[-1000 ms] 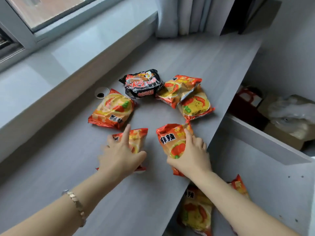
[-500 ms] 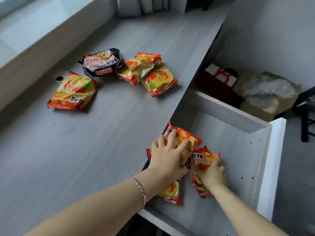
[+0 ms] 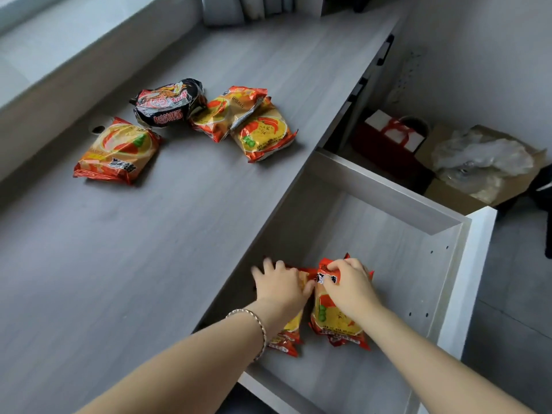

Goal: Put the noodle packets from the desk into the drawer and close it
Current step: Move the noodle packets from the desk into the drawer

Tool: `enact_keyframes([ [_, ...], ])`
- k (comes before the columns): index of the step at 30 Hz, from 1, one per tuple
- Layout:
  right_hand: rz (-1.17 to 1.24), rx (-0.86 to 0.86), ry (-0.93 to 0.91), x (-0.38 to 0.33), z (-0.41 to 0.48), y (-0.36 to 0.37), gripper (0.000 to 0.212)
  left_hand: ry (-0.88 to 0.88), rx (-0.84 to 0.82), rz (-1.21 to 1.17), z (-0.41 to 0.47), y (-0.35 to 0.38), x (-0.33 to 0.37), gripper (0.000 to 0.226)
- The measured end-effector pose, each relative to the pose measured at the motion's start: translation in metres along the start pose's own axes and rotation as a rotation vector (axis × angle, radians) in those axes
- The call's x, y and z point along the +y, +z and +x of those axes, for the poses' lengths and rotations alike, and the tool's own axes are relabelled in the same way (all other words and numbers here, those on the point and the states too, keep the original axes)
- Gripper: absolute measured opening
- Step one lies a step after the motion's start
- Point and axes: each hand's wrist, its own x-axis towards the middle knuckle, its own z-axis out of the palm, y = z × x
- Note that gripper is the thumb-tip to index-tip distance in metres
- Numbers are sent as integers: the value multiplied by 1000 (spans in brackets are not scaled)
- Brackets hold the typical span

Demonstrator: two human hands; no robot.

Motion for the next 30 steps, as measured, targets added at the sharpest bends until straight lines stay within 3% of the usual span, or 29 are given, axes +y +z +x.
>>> enact_keyframes([
  [6, 21, 14, -172, -73, 24, -31, 30, 59, 422, -283, 5, -94, -49, 24],
  [11, 25, 176, -273, -155, 56, -51, 40, -46, 653, -266, 27, -151, -133, 51],
  [16, -127, 235, -132, -222, 112, -49, 92, -313, 655, -217, 63, -180, -218, 92],
  [20, -161, 250, -17, -240, 150, -49, 105, -445, 536, -264, 84, -190, -258, 110],
  [23, -236, 250, 14, -235, 159, -48, 104, -457, 459, -195, 97, -189, -273, 104],
  [25, -275, 265, 5, -230, 156, -47, 103, -442, 497, -175, 99, -187, -276, 94],
  [30, -285, 180, 69, -222, 133, -44, 105, -432, 457, -305, 90, -186, -265, 88],
])
